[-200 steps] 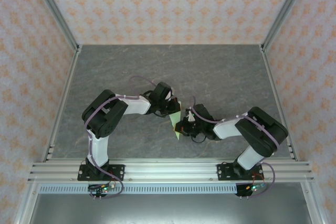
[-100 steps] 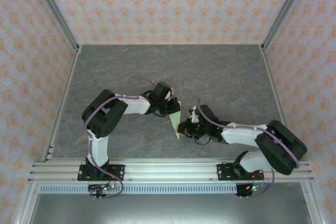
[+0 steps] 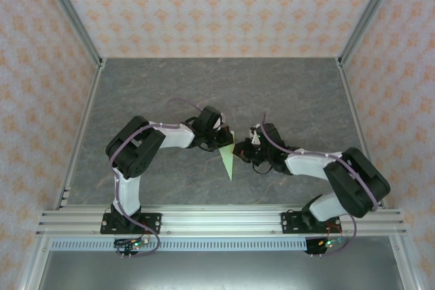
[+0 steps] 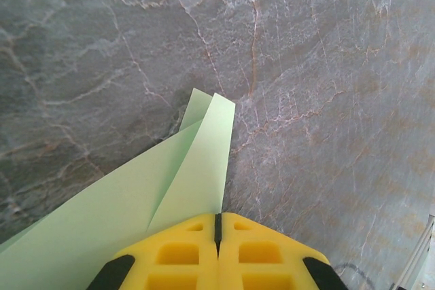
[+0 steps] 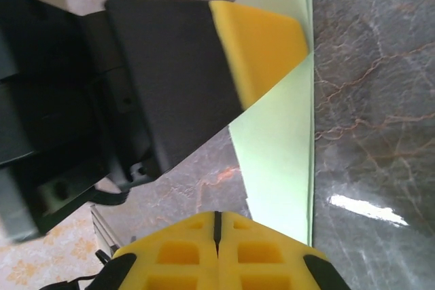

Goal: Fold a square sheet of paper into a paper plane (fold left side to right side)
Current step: Fold the wing for the fifth time at the center of the table.

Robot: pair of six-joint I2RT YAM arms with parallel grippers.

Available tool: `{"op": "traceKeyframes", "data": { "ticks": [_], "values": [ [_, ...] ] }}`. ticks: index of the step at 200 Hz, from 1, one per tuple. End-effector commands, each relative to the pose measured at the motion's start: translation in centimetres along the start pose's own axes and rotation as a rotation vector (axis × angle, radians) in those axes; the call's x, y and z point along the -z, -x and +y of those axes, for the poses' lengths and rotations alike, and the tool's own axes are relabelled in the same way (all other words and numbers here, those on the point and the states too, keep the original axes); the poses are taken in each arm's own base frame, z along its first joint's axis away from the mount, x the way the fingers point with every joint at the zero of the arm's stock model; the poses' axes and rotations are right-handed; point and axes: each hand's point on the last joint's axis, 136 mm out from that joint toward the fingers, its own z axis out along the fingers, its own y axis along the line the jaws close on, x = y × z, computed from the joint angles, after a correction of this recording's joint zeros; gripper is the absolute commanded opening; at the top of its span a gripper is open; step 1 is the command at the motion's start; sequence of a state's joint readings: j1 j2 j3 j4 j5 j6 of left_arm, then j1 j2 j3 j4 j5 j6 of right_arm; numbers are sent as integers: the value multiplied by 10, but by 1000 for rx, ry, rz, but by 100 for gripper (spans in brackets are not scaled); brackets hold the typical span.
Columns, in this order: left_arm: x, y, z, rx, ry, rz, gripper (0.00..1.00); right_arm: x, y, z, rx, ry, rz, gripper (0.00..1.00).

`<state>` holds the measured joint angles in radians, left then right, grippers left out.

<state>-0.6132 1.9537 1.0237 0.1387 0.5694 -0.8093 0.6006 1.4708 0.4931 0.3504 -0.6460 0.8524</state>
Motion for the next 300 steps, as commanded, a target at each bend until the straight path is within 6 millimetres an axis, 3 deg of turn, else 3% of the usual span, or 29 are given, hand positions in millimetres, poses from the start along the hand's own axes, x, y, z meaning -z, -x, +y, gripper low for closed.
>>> {"op": "traceKeyframes", "data": {
  "ticks": [1,73,117,171,247,273,296,300],
  "values": [
    [-1,-2,26,13,74,-4,0,-9,13,14,34,45,-33,5],
    [-1,-3,27,12,76,-2,0,-36,3,-14,35,-48,13,5],
    [-1,-3,28,13,82,-3,0,-43,-35,-42,58,-192,112,5],
    [-1,-3,29,14,84,-3,0,-33,-72,-66,11,-229,173,5],
    [0,0,22,7,69,-3,0,-28,-124,-60,30,-197,278,5],
    [7,6,7,-11,45,-9,0,-20,-124,-49,44,-160,268,5],
    [15,13,-12,-37,13,-12,0,-5,-112,-31,114,-163,221,8],
    [24,18,-24,-51,-13,-29,0,-1,-109,-28,127,-163,208,8]
  ]
}}
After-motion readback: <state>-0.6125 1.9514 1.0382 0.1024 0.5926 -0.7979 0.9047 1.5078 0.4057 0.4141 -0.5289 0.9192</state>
